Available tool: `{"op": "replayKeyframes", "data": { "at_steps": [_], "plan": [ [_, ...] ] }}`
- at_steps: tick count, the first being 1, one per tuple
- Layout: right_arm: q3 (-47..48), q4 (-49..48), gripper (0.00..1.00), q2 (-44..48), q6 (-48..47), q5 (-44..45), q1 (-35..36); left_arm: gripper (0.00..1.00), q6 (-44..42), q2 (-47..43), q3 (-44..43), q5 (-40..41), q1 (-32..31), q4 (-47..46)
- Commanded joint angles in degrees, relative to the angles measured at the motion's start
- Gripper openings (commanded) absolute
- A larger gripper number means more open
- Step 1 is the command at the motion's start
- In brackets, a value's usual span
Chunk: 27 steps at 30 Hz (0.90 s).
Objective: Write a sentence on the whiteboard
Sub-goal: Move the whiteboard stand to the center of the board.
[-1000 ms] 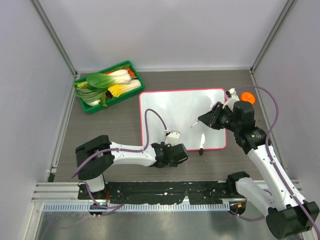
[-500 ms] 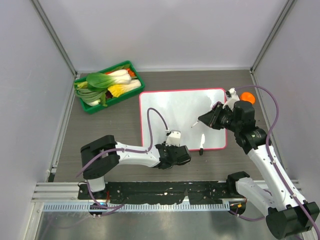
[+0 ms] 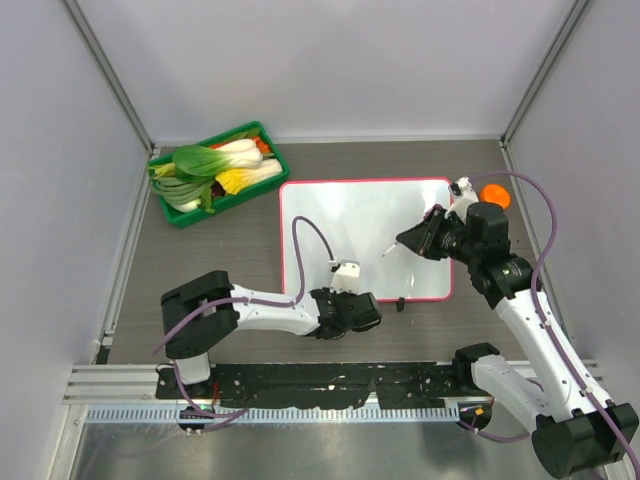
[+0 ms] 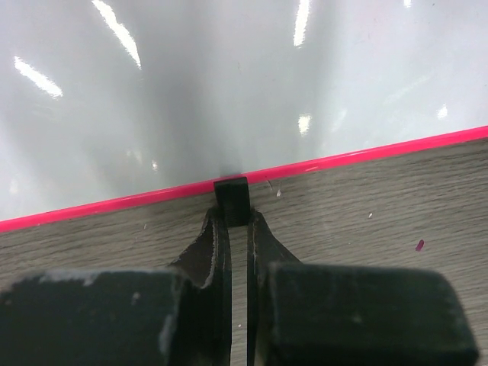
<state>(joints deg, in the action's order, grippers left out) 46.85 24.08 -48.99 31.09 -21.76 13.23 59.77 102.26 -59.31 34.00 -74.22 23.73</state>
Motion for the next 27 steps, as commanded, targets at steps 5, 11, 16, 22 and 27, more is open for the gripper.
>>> {"op": "replayKeyframes", "data": {
  "at_steps": [5, 11, 16, 22, 27],
  "plan": [
    [-0.5, -1.5, 0.01, 1.4, -1.0, -0.5, -0.2, 0.00, 5.1, -1.1, 0.3, -2.5, -4.7, 7.5],
    [0.0, -1.6, 0.01, 1.4, -1.1, -0.7, -0.3, 0.00, 5.2, -1.7, -2.6, -3.5, -7.5, 11.6],
    [0.0, -1.5, 0.01, 1.7, -1.2, -0.5, -0.3, 0.03, 5.4, -1.8, -3.8, -5.6, -8.5, 12.9],
    [-0.4, -1.4, 0.01, 2.6, -0.8, -0.7, -0.3, 0.38, 5.4, -3.0, -3.6, -6.5, -9.5, 13.6],
    [0.2, -0.5, 0.01, 3.6, -1.0, -0.6, -0.3, 0.67, 4.6, -7.3, -1.6, -6.6, -10.3, 11.8]
  ]
}}
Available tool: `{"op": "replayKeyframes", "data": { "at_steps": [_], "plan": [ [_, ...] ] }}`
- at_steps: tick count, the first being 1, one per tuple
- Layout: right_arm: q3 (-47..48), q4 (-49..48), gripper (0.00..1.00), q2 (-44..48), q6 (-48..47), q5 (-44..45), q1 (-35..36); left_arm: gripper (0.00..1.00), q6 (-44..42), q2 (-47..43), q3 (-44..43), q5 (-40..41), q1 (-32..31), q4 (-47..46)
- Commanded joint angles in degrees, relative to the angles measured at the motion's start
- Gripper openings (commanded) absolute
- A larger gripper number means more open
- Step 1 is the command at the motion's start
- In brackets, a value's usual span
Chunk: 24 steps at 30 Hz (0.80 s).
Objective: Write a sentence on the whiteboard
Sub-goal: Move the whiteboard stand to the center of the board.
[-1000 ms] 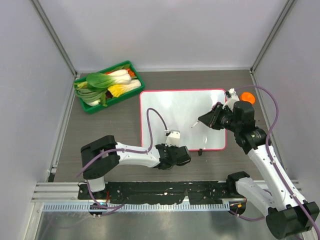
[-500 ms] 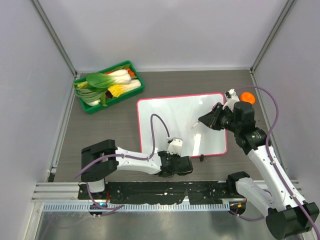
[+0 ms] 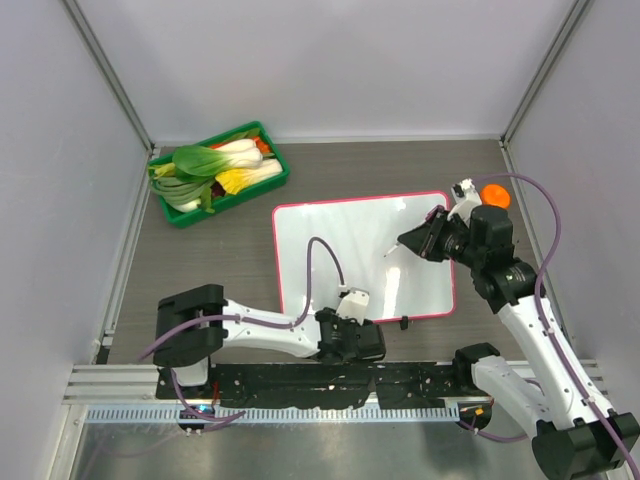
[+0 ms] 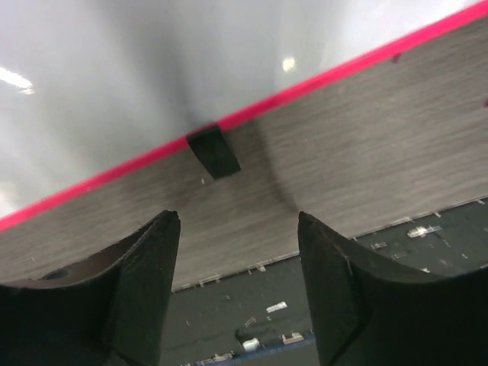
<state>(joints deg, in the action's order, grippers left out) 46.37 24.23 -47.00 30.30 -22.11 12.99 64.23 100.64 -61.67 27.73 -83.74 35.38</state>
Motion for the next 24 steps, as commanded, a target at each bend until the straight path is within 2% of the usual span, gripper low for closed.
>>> {"op": "replayKeyframes", "data": {
  "at_steps": [1, 7, 9, 13, 19, 22, 24],
  "plan": [
    [0.7, -0.6, 0.01, 1.8, -0.3, -0.2, -0.2, 0.71, -0.3, -6.8, 1.4, -0.1, -0.8, -0.6],
    [1.6, 0.7, 0.01, 3.8, -0.5, 0.1, -0.1, 0.95, -6.1, -16.6, 2.3, 3.8, -0.5, -2.6],
    [1.5, 1.4, 0.01, 4.7, -0.8, 0.7, 0.0, 1.00, -9.5, -19.2, 2.2, 4.1, 0.6, -3.5],
    [1.1, 2.4, 0.01, 6.0, -1.2, 1.5, -0.1, 1.00, -15.3, -24.0, 2.5, -0.5, 6.7, -6.2],
    [-1.0, 2.1, 0.01, 7.5, -0.9, 1.7, -0.1, 1.00, -22.9, -29.5, 5.3, -17.1, 21.1, -15.5],
    [-1.6, 1.5, 0.01, 7.5, -1.2, 1.5, 0.0, 1.00, -24.8, -29.9, 4.7, -25.2, 28.2, -16.5],
    [-1.3, 1.6, 0.01, 7.6, -1.5, 1.4, -0.1, 1.00, -26.4, -30.2, 3.7, -27.4, 32.3, -15.4]
  ]
}}
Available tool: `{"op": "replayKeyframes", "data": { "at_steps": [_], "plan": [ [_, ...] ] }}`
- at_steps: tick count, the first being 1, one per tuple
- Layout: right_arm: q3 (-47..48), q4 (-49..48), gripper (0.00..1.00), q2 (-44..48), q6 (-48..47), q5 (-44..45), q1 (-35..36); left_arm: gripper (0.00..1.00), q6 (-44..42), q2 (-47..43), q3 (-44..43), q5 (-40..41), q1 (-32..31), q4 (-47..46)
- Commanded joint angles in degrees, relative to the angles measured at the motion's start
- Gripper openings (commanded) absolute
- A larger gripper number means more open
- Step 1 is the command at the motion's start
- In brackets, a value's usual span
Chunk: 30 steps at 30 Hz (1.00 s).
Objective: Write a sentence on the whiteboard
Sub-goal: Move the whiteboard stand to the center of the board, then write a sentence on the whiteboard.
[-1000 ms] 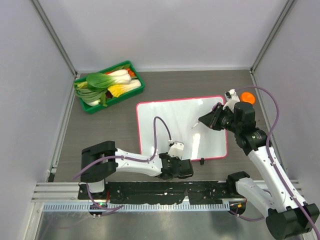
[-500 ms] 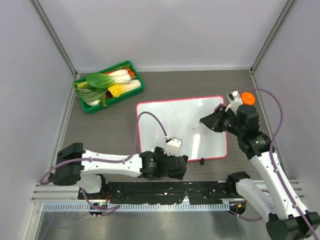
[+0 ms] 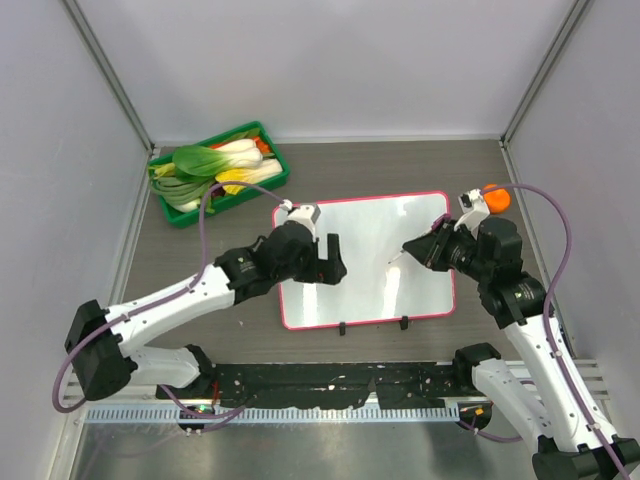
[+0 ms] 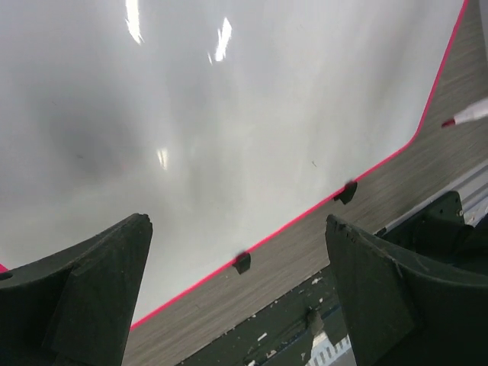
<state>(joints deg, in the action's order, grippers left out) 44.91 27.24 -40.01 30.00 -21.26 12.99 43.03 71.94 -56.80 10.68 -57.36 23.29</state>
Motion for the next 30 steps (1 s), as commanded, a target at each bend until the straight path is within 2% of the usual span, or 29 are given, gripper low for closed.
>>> {"op": "replayKeyframes", "data": {
  "at_steps": [1, 10, 13, 17, 19, 23, 30],
  "plan": [
    [0.2, -1.4, 0.01, 0.7, -1.3, 0.5, -0.1, 1.00, -5.4, -1.9, -1.4, -12.5, 7.9, -2.8],
    [0.4, -1.8, 0.01, 1.2, -2.7, 0.6, -0.1, 1.00, -6.2, -10.6, 4.4, -29.1, 30.4, -3.1],
    [-0.9, -2.8, 0.01, 1.6, -2.9, 0.4, -0.1, 1.00, -8.5, -13.7, 5.7, -31.3, 34.9, -2.5],
    [-3.1, -4.0, 0.01, 2.0, -3.6, 0.2, -0.1, 1.00, -14.7, -13.8, 2.8, -32.1, 38.9, 3.4],
    [-4.7, -5.6, 0.01, 2.4, -3.5, 0.2, -0.1, 1.00, -15.6, -12.7, 2.0, -33.0, 40.5, 4.7],
    [-6.7, -7.6, 0.01, 2.8, -2.1, 0.3, 0.0, 1.00, -15.1, -9.6, 1.3, -40.6, 43.4, 3.3],
    [-8.6, -11.6, 0.01, 2.2, -0.9, -1.6, -0.1, 1.00, -18.2, -5.2, -3.1, -42.4, 44.4, 6.9]
  ]
}}
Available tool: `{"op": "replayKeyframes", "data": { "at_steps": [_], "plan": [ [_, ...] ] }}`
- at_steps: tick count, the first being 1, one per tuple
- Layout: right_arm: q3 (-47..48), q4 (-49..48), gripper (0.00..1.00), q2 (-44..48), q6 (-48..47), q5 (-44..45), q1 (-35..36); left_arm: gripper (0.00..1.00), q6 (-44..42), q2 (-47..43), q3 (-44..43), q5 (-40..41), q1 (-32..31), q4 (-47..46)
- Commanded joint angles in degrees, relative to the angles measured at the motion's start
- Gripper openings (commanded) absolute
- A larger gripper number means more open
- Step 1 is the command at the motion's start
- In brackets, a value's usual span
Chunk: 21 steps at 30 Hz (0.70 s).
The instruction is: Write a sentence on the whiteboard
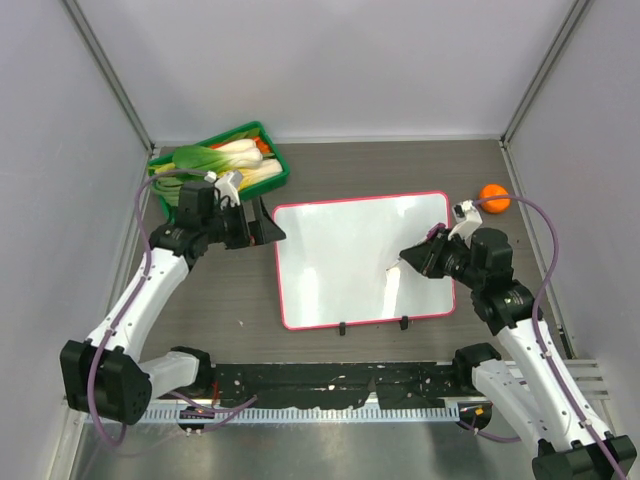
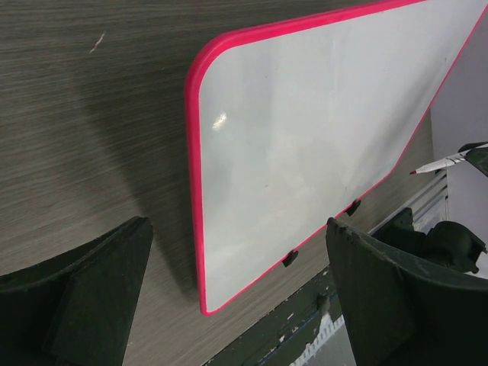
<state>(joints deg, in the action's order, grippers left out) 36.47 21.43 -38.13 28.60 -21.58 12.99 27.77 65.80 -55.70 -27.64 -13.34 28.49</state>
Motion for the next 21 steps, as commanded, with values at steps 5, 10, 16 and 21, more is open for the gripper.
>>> {"op": "replayKeyframes", "data": {
  "at_steps": [5, 10, 16, 21],
  "plan": [
    [0.4, -8.0, 0.01, 0.0, 0.9, -2.9, -0.1, 1.00, 1.4, -1.1, 1.1, -7.4, 2.4, -6.0],
    [1.3, -9.6, 0.01, 0.5, 1.7, -4.8, -0.1, 1.00, 5.5, -6.7, 7.4, -13.0, 7.7, -13.5],
    [1.4, -11.3, 0.01, -1.3, 1.7, -6.2, 0.0, 1.00, 3.3, -7.2, 6.9, -12.1, 7.7, -11.0],
    [0.6, -13.9, 0.01, -1.9, 3.2, -7.1, -0.1, 1.00, 3.5, -5.5, 7.0, -13.4, 7.8, -11.3]
  ]
}}
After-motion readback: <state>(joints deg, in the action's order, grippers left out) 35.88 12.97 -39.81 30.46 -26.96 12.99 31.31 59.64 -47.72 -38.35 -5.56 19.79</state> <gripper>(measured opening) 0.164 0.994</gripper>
